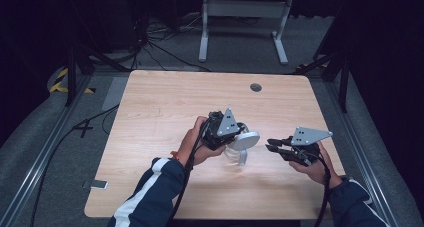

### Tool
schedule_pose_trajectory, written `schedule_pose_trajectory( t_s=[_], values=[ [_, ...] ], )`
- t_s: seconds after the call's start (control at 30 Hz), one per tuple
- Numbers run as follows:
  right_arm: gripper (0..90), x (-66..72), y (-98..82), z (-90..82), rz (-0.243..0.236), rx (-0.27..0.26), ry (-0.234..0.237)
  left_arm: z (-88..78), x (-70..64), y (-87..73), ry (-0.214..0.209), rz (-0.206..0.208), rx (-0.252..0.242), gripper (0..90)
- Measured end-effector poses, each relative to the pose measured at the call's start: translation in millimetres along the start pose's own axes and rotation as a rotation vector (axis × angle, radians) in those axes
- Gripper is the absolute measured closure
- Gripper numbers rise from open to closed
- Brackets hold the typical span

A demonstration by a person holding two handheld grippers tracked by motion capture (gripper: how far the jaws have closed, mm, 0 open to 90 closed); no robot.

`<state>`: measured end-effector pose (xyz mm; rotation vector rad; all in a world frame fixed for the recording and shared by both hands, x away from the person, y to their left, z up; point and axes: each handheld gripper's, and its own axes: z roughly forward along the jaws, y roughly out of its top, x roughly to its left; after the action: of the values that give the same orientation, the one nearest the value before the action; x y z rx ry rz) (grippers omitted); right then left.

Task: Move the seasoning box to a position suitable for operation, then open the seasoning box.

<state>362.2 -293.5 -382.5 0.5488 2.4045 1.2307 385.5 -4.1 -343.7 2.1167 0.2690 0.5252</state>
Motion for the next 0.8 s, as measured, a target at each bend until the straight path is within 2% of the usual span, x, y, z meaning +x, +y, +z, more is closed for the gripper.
schedule_pose_trajectory(
  t_s=[0.1, 0.17, 0.23, 0.27, 0.3, 0.43, 0.5, 0.57, 0.6, 0.63, 0.7, 0.77, 0.8],
  values=[
    [74.7, -2.3, -1.5, -1.1, 0.007, 0.001, -0.009, -8.8, 3.7, -2.9, 0.017, -0.002, 0.007, 82.6],
    [74.0, -3.7, -2.1, -2.7, 0.012, 0.008, -0.017, -15.8, 7.1, -8.5, 0.040, -0.017, 0.009, 81.3],
    [73.5, -3.9, -2.4, -3.6, 0.006, 0.009, -0.027, -22.3, 10.9, -14.0, 0.066, 0.003, 0.029, 80.0],
    [73.1, -4.2, -2.4, -4.4, 0.005, 0.008, -0.032, -26.8, 12.2, -19.1, 0.077, -0.010, 0.038, 79.1],
    [72.7, -4.4, -2.7, -5.0, 0.011, 0.007, -0.034, -30.3, 14.3, -22.0, 0.087, 0.001, 0.048, 78.2],
    [71.3, -3.9, -3.5, -5.7, 0.011, 0.018, -0.045, -46.0, 17.7, -45.6, 0.126, -0.031, 0.084, 74.2],
    [69.8, -2.4, -3.5, -6.2, 0.009, 0.023, -0.048, -52.7, 17.2, -58.4, 0.152, -0.056, 0.114, 67.9],
    [69.1, -1.6, -4.0, -6.9, 0.004, 0.030, -0.050, -60.3, 15.5, -70.8, 0.183, -0.064, 0.142, 63.2],
    [68.0, -2.2, -5.3, -7.0, 0.001, 0.035, -0.052, -67.1, 14.1, -81.6, 0.198, -0.083, 0.161, 60.3],
    [67.6, -2.6, -5.9, -7.1, -0.001, 0.039, -0.053, -67.1, 14.1, -81.6, 0.198, -0.083, 0.161, 58.7],
    [66.2, -3.2, -7.8, -7.9, -0.002, 0.040, -0.058, -77.3, 14.7, -101.1, 0.214, -0.110, 0.203, 57.0],
    [65.0, -3.3, -9.5, -8.8, 0.001, 0.045, -0.062, -79.4, 15.0, -106.2, 0.217, -0.118, 0.211, 55.2],
    [64.2, -3.2, -10.5, -9.5, 0.001, 0.054, -0.068, -83.2, 15.3, -114.6, 0.209, -0.133, 0.231, 55.2]
  ],
)
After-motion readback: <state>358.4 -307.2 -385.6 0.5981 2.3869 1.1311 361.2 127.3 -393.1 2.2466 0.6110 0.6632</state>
